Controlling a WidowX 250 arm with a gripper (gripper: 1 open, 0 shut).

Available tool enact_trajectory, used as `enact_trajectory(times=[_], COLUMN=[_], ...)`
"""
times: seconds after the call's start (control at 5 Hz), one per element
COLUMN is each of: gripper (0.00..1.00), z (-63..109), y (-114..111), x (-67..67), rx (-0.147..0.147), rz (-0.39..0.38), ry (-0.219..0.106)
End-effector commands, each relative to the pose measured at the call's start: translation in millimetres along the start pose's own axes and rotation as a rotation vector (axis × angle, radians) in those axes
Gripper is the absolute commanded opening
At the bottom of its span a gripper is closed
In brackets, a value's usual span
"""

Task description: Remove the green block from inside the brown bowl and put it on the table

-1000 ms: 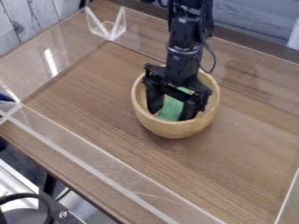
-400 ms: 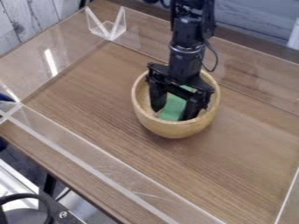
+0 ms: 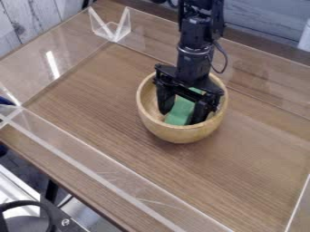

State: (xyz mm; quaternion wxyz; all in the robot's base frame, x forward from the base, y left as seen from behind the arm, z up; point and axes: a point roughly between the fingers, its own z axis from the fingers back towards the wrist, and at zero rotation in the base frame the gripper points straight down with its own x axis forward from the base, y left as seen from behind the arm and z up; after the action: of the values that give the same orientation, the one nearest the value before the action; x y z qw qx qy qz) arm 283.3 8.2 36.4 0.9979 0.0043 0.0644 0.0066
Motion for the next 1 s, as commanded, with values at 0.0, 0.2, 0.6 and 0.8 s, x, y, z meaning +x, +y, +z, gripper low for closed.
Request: enact_trajectory(times=[0.0,0.2,0.6,0.8], gripper=[1.0,1.0,1.0,1.0], z=[14.7,14.6,12.9,12.2], y=[2.9,3.0,3.1,2.9], x=[14.1,16.4,19.3,20.5], rx=[-0.002,-0.006,-0.012,-0.014], rz=[0.009,0.011,0.01,0.009], ry=[-0.072,-0.082,-0.095,-0.1])
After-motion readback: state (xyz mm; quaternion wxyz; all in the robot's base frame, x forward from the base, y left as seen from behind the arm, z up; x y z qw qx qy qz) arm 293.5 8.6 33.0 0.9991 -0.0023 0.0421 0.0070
